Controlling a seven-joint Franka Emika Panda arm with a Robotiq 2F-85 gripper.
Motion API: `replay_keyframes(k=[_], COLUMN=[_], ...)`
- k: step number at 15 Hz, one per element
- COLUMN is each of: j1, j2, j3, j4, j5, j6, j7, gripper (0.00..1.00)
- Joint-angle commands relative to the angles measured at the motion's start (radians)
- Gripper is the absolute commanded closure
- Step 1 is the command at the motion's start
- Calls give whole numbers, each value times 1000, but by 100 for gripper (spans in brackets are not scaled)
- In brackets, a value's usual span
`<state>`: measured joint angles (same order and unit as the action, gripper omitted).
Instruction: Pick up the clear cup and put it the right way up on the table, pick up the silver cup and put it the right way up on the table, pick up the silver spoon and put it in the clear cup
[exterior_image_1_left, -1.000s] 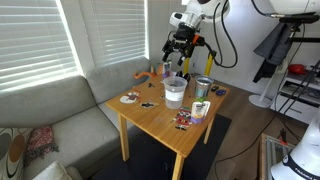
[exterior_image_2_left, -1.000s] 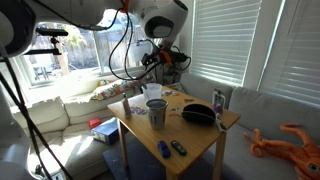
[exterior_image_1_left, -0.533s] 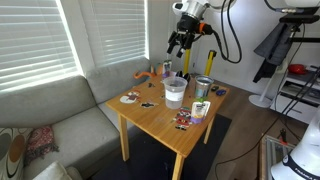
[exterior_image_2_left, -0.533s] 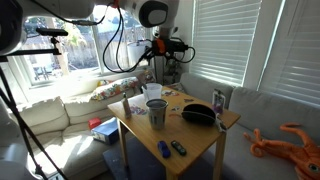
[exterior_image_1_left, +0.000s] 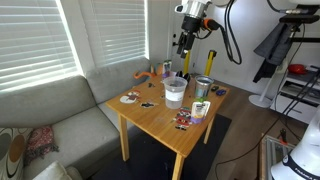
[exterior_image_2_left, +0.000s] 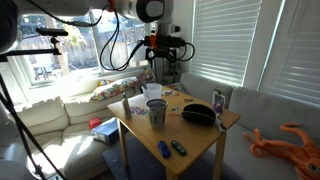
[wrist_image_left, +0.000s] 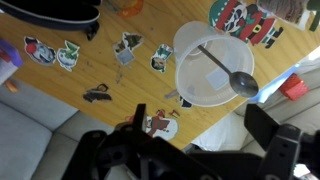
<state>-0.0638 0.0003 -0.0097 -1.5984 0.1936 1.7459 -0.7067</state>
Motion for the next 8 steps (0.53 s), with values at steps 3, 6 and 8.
replay_keyframes(k=[3,6,8], j1=[24,22,24], j2=[1,3,5], j3=[1,-5,-4], j4=[25,11,10], j5=[-123,-106,-111], j6=[-120,-90,-90], j7=[285,262,284], gripper=[0,0,0])
